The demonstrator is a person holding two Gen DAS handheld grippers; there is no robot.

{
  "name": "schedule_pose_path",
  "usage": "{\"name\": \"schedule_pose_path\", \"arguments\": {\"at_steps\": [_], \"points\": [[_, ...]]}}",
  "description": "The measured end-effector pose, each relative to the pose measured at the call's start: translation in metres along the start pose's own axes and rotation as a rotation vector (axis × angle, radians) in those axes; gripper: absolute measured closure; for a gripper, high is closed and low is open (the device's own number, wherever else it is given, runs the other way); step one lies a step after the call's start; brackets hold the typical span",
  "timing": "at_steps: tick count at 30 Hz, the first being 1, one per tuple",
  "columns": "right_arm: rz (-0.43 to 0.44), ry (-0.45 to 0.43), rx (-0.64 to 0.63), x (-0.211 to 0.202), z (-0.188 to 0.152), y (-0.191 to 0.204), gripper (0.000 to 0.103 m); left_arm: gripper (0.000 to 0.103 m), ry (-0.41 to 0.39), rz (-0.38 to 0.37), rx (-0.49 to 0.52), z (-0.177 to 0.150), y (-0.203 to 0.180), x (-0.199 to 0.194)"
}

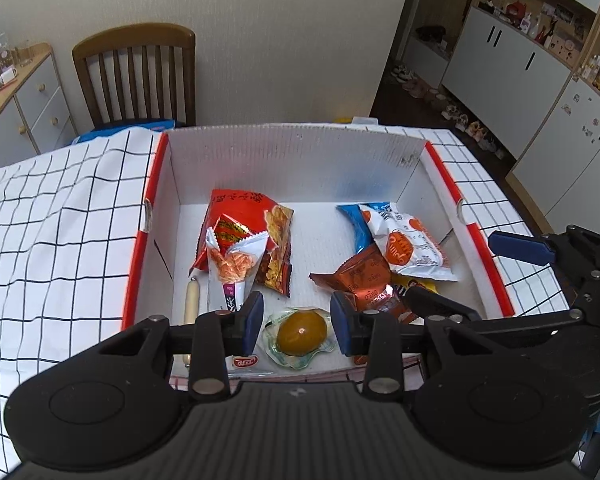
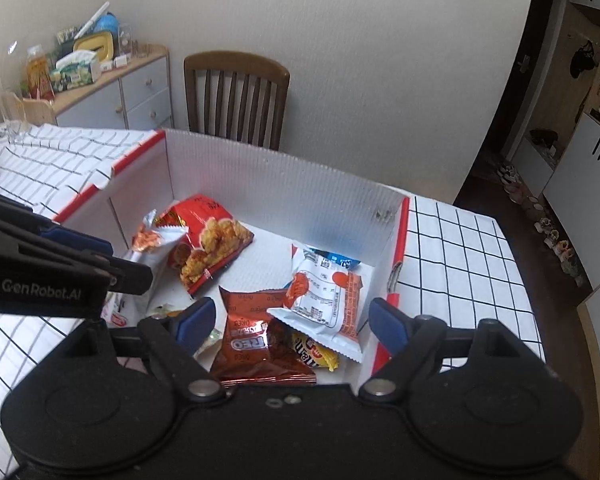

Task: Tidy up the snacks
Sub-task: 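Open both tools to drop the packet and pastry into the box, then withdraw both tools from the box toward the last loose snacks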

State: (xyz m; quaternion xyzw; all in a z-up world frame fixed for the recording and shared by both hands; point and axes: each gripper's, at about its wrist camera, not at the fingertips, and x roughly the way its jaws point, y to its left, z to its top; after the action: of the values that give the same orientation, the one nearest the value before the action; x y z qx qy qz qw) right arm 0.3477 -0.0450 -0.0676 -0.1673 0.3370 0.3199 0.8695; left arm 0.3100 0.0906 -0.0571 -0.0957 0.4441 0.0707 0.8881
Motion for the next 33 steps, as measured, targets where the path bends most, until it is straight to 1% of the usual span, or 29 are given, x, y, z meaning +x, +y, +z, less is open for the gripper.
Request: {"name": "schedule_pose_path", "arguments": {"at_steps": [10, 22, 31, 32, 33], "points": [[0.034, -0.061, 0.063, -0.035, 0.000, -0.003, 0.017, 0.067, -0.068, -0.004, 0.049, -0.008, -0.008, -0.038], [0.064, -0.128, 0.119, -0.079, -0.007, -0.007, 0.016, 0.067, -0.144, -0.036, 0.066, -0.020, -0.013, -0.084], [0.114, -0.184, 0.165, -0.111, -0.017, -0.009, 0.014, 0.067, -0.202, -0.040, 0.096, -0.033, -0.020, -0.113], [0.118, -0.189, 0.168, -0.115, -0.018, -0.009, 0.014, 0.066, -0.207, -0.043, 0.096, -0.034, -0.020, -0.116], [0.125, -0.193, 0.173, -0.118, -0.020, -0.008, 0.014, 0.062, -0.210, -0.045, 0.096, -0.035, -0.021, -0.119]]}}
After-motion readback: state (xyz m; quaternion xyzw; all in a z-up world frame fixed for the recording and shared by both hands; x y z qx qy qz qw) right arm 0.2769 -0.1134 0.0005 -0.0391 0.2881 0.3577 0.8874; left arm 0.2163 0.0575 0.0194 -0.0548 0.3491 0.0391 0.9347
